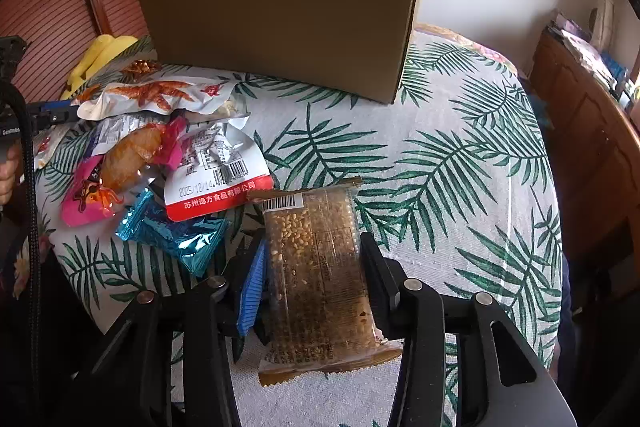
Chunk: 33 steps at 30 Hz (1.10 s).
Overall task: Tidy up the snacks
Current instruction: 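Grasp the granola bar bag with the right tool while the left tool grasps the orange chicken-feet pouch, then carry both snacks over the cardboard box and open both tools to drop them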
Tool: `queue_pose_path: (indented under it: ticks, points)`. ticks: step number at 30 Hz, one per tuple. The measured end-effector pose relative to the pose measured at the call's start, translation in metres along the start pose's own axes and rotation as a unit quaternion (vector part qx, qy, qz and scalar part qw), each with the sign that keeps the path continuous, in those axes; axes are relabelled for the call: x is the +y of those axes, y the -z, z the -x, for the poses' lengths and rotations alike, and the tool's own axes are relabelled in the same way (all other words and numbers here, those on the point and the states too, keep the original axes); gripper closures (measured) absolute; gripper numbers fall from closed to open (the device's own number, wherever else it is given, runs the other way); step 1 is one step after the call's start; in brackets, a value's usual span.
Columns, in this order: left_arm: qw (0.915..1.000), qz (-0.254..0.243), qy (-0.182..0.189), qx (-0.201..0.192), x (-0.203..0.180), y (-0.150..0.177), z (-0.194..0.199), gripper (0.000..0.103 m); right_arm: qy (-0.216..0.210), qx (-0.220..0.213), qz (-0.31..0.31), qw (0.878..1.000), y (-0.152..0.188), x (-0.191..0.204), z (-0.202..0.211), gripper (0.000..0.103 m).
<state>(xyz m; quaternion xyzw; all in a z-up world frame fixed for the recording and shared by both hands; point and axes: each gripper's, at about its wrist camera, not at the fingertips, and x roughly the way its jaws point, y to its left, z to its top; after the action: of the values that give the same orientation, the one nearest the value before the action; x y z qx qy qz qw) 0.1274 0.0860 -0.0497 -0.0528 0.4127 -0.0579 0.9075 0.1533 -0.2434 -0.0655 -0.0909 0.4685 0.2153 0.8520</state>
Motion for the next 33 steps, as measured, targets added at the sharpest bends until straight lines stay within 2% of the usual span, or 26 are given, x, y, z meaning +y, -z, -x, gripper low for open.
queue_pose_path:
  ticks: [6,17,26,33]
  points:
    - [0.9995,0.006,0.0,-0.031,0.0,-0.007,0.014,0.046,0.007,-0.018,-0.01,1.0,0.001,0.0,0.007,0.06]
    - [0.9945,-0.002,0.028,-0.101,-0.02,-0.036,0.046,0.046,0.007,-0.074,-0.026,0.997,-0.011,0.003,0.035,0.06]
    - [0.9903,-0.022,0.062,-0.122,-0.046,-0.075,0.045,0.046,-0.005,-0.11,-0.03,0.993,-0.03,0.008,0.048,0.06]
    - [0.9877,-0.044,0.077,-0.129,-0.061,-0.114,0.031,0.046,-0.016,-0.135,-0.023,0.991,-0.061,0.01,0.053,0.06]
